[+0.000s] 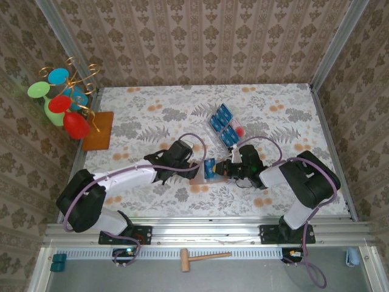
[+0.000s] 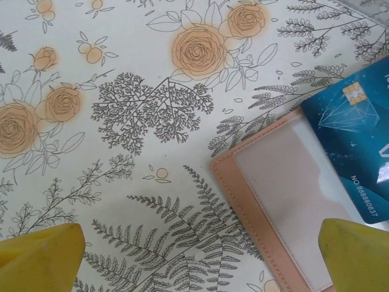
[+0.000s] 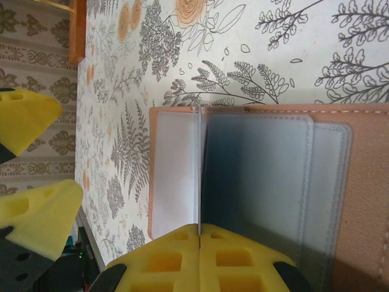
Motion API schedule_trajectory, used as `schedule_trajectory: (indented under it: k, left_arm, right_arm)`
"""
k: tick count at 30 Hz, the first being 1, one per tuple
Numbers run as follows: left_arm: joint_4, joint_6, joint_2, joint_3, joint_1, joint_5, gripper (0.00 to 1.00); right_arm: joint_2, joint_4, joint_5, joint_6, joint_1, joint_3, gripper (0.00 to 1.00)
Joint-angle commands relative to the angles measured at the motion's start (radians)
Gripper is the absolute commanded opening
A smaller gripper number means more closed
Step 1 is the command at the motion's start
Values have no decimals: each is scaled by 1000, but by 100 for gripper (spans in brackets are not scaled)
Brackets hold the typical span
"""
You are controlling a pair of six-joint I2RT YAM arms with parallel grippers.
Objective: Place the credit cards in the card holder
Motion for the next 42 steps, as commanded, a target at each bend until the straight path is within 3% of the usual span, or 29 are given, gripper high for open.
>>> schedule_trajectory:
  k: [1, 19, 31, 42]
  left_arm:
    - [-5, -2, 26, 7, -17, 35, 100]
    - [60, -32, 139, -70, -26, 34, 100]
    - [73, -49, 137, -103, -26, 18, 100]
    - [78, -52, 129, -113, -26, 17, 100]
  right_arm:
    - [21, 26, -19, 10, 3, 0, 0]
    - [-1, 2, -30, 11, 3, 15, 0]
    - [-79, -74, -28, -21, -32, 16, 0]
    - [-30, -22, -48, -9, -42, 0, 0]
